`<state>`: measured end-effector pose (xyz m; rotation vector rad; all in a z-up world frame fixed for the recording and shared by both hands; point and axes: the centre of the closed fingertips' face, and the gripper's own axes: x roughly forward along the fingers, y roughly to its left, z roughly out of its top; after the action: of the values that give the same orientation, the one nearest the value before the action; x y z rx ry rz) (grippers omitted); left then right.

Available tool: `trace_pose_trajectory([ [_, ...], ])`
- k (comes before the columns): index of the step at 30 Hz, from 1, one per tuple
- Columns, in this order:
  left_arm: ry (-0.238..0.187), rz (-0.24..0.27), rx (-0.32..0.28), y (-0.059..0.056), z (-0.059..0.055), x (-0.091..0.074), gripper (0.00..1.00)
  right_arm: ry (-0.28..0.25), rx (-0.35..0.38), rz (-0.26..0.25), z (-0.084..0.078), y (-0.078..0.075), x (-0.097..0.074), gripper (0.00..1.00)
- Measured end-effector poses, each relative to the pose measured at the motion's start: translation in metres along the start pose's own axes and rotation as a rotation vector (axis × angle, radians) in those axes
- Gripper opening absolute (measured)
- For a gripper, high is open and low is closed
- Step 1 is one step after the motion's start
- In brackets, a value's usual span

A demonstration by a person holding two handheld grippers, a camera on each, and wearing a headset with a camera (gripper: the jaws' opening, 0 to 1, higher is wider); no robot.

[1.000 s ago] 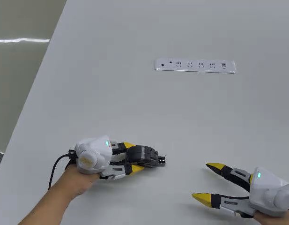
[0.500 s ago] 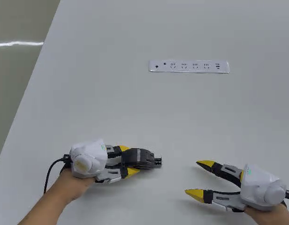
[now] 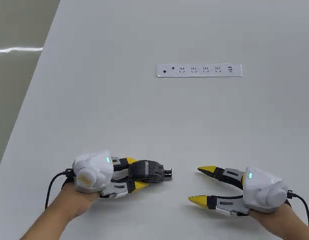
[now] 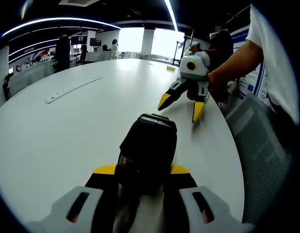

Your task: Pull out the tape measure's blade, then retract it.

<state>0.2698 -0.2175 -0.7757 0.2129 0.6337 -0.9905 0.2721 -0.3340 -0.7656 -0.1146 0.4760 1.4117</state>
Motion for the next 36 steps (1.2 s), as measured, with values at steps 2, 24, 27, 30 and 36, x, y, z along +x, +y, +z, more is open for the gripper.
trace_pose_trajectory([
  [2, 0.003, -0.002, 0.001, 0.000, 0.000, 0.000, 0.32, -0.008, -0.012, 0.001, 0.002, -0.001, 0.004, 0.49],
  [24, 0.012, -0.008, -0.008, 0.000, -0.001, 0.000, 0.31, -0.013, -0.061, 0.081, 0.010, -0.001, 0.044, 0.42],
  [27, 0.011, -0.010, -0.009, 0.000, -0.001, 0.001, 0.31, -0.009, -0.073, 0.089, 0.009, -0.001, 0.048, 0.40],
  [30, 0.012, -0.011, -0.009, 0.000, -0.001, 0.000, 0.31, -0.005, -0.086, 0.097, 0.009, -0.001, 0.051, 0.39],
  [36, 0.014, -0.013, -0.008, 0.000, -0.002, 0.000, 0.31, 0.008, -0.107, 0.103, 0.008, -0.001, 0.057, 0.35],
])
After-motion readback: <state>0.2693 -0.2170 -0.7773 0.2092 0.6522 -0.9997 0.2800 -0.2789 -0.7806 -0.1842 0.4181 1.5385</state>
